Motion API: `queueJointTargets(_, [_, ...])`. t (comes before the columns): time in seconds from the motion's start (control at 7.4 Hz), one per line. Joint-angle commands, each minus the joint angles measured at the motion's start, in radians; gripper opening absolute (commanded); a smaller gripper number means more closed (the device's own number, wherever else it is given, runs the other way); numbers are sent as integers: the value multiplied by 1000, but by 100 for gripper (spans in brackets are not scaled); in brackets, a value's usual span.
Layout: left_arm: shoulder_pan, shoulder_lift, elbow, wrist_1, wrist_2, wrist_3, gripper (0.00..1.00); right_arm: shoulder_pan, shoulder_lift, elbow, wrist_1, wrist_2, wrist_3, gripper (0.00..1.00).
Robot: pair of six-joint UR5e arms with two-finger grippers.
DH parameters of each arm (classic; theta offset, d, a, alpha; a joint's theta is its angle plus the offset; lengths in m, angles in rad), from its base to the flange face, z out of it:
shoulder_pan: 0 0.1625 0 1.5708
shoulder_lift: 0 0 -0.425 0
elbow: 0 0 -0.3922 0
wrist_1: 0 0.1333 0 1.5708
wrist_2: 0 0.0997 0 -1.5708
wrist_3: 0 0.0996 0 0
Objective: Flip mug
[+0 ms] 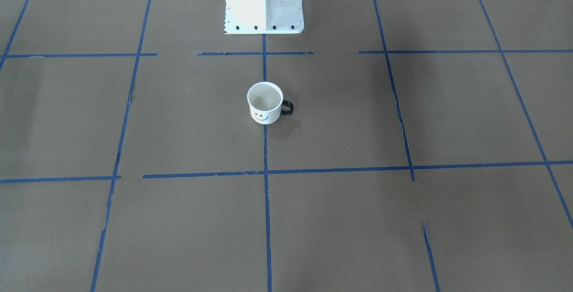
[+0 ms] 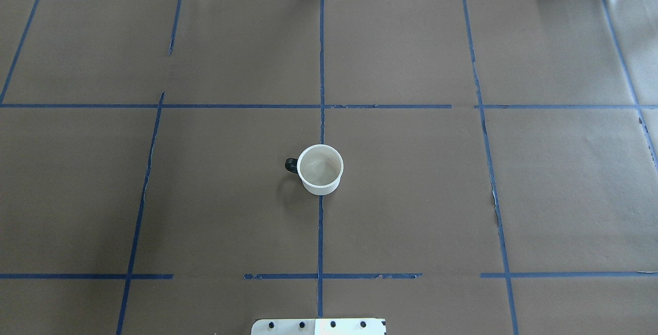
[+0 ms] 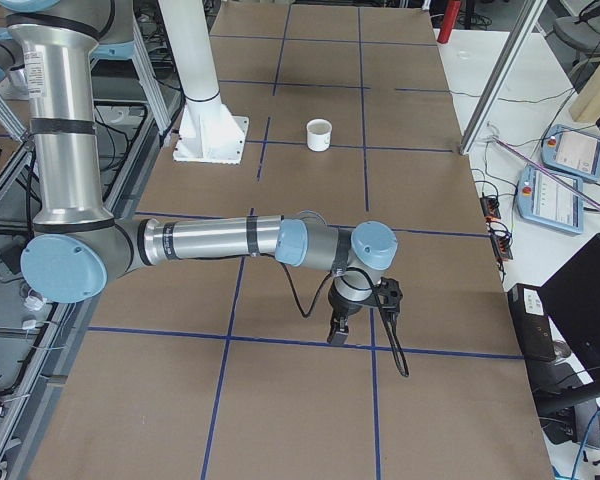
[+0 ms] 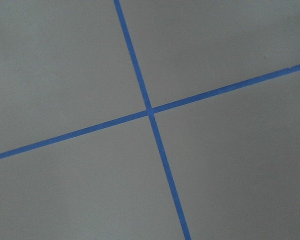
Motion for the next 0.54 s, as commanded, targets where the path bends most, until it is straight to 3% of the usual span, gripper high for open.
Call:
queueJointTargets(0.0, [-10,-2,36,-5,-36,-1,100,0,1,0,0,0,0,100])
queueJointTargets(0.14, [-11,9,12,-5,-96,3,100,0,1,0,0,0,0,100])
queueJointTargets(0.41, [-11,18,31,-8,-100,6,100,0,1,0,0,0,0,100])
